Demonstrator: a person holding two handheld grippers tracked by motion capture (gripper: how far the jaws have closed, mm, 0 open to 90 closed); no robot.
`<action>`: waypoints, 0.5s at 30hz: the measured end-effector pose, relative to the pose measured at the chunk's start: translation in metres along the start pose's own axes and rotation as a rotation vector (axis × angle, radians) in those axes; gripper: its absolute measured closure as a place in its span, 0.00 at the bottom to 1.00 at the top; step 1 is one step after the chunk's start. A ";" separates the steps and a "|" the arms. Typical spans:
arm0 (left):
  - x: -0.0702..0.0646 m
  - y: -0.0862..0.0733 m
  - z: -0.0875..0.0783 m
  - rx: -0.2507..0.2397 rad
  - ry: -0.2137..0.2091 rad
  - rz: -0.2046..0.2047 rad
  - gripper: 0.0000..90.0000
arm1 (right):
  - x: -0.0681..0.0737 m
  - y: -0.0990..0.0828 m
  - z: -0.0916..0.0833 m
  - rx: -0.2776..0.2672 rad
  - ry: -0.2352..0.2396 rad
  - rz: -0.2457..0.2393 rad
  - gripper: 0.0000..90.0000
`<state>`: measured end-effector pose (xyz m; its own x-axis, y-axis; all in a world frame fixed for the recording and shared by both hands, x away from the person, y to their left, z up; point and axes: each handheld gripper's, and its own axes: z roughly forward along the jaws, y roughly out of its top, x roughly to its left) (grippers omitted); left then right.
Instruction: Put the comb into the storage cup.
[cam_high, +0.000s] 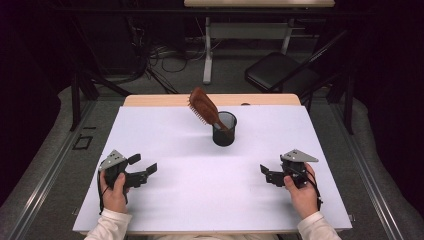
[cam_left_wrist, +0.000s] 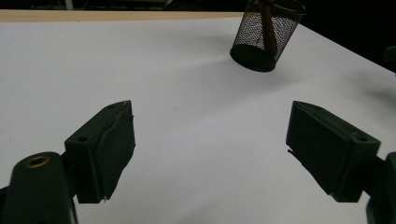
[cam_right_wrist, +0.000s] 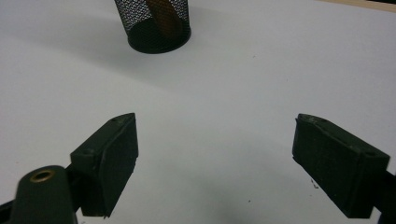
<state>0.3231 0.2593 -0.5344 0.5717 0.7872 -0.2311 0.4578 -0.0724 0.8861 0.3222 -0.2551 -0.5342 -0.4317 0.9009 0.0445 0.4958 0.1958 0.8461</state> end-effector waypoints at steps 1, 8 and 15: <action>0.001 0.000 0.000 0.002 0.000 0.000 0.17 | 0.000 0.000 0.000 0.001 -0.001 0.000 0.16; 0.003 -0.002 0.001 0.005 0.005 -0.005 0.17 | -0.004 -0.001 0.000 0.003 -0.004 0.019 0.16; 0.004 -0.003 0.001 0.006 0.008 -0.009 0.17 | -0.005 -0.002 0.001 0.008 -0.008 0.023 0.16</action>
<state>0.3252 0.2623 -0.5381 0.5619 0.7929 -0.2355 0.4672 -0.0692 0.8815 0.3240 -0.2597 -0.5366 -0.4141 0.9083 0.0595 0.5112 0.1780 0.8408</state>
